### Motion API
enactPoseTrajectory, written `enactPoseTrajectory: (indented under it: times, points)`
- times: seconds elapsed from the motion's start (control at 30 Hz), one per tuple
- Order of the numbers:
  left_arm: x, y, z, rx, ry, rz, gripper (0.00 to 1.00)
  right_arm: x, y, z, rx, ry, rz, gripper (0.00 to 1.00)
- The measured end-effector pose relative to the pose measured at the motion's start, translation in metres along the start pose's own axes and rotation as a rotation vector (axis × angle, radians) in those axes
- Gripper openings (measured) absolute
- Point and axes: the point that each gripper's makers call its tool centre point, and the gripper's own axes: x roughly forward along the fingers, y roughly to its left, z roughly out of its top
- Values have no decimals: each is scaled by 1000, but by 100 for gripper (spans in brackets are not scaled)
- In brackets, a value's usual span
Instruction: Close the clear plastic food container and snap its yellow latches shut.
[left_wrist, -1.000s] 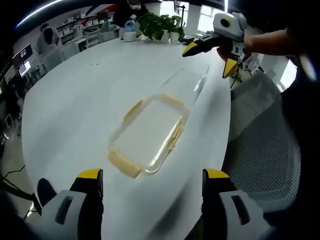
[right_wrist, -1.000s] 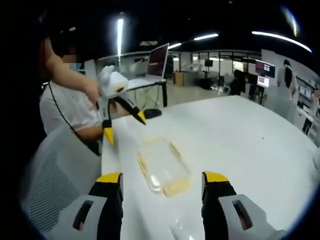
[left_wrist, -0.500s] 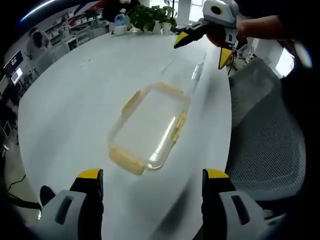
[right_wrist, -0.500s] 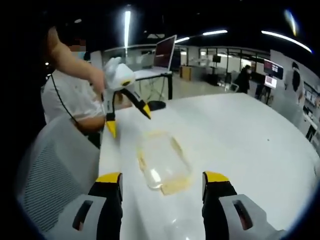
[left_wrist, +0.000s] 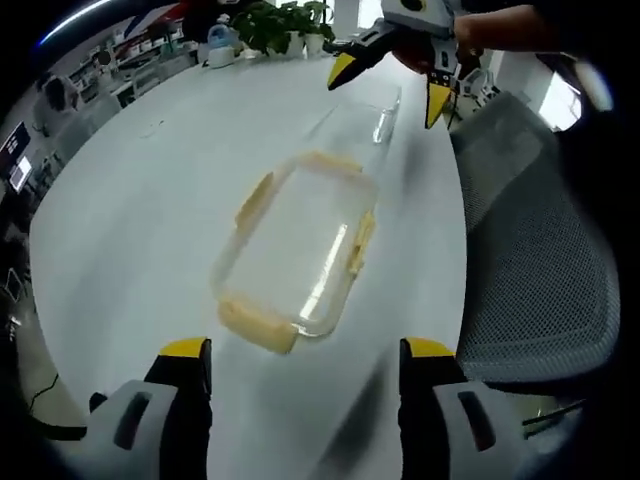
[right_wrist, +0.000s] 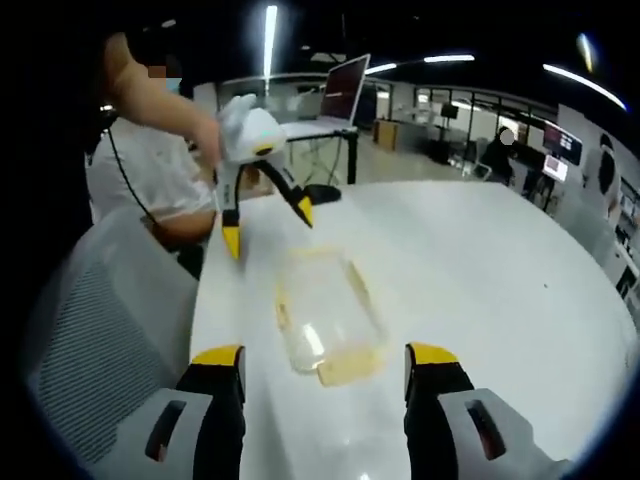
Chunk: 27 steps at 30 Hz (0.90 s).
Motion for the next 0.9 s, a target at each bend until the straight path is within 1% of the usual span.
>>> enactPoseTrajectory:
  times: [0.23, 0.5, 0.7, 0.9]
  points:
    - [3, 5, -2, 19, 11, -3, 76, 6, -3, -1, -17, 20, 7, 63]
    - [6, 11, -5, 59, 34, -17, 76, 13, -6, -10, -53, 76, 37, 61]
    - [9, 15, -4, 95, 52, -30, 74, 19, -8, -15, -71, 110, 56, 59]
    - [14, 15, -1, 132, 65, -42, 72, 23, -13, -17, -85, 127, 58, 59]
